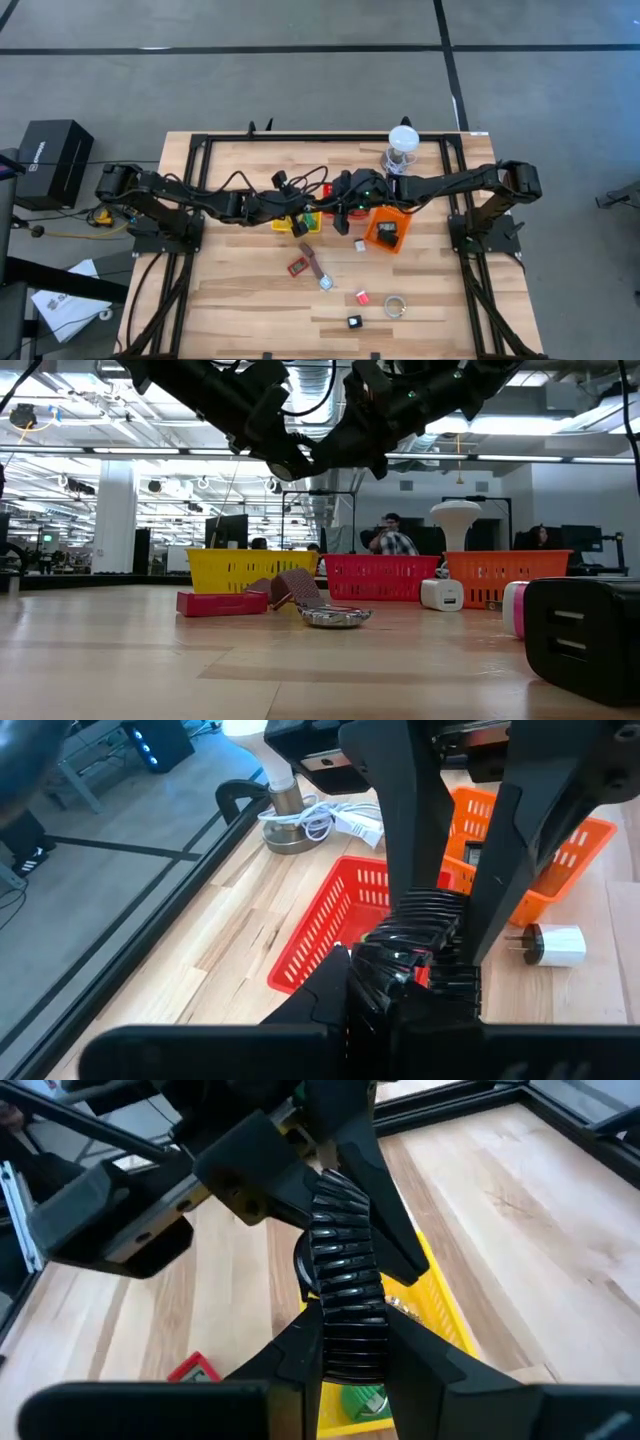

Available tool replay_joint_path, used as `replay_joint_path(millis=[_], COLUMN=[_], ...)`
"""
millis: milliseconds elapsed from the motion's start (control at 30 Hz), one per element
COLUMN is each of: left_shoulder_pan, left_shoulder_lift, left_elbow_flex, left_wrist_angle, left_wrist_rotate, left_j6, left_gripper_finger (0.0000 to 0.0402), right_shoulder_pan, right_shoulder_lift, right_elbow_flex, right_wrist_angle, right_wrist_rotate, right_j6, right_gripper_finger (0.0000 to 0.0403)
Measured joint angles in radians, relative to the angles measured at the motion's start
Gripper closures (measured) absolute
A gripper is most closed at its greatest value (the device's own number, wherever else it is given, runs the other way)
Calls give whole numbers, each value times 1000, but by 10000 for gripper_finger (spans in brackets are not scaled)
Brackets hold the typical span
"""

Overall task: Pick & Place Office items
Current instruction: Put the black watch into the yellow bin

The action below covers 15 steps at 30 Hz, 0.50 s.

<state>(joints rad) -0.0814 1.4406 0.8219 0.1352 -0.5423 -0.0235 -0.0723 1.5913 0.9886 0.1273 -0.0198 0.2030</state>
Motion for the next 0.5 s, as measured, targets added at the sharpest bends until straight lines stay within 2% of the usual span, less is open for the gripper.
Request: replay_joint_path(millis=[233, 367, 500], left_shoulder_pan=[0, 0, 0], left_shoulder_lift=[0, 0, 0], left_elbow_flex=[0, 0, 0], left_wrist_angle=[1, 0, 1], left_wrist_rotate=[0, -1, 0], left_j6=[-3, -4, -4], left_gripper_finger=[397, 397, 399], right_shoulder_pan=[1, 0, 0], right_shoulder_lift=[0, 0, 0], right_elbow_flex=[0, 0, 0], right_wrist_angle=[0, -2, -7], right_wrist_rotate=[39, 118, 126], right_j6=[-45, -46, -46], right_gripper_finger=[314, 277, 231])
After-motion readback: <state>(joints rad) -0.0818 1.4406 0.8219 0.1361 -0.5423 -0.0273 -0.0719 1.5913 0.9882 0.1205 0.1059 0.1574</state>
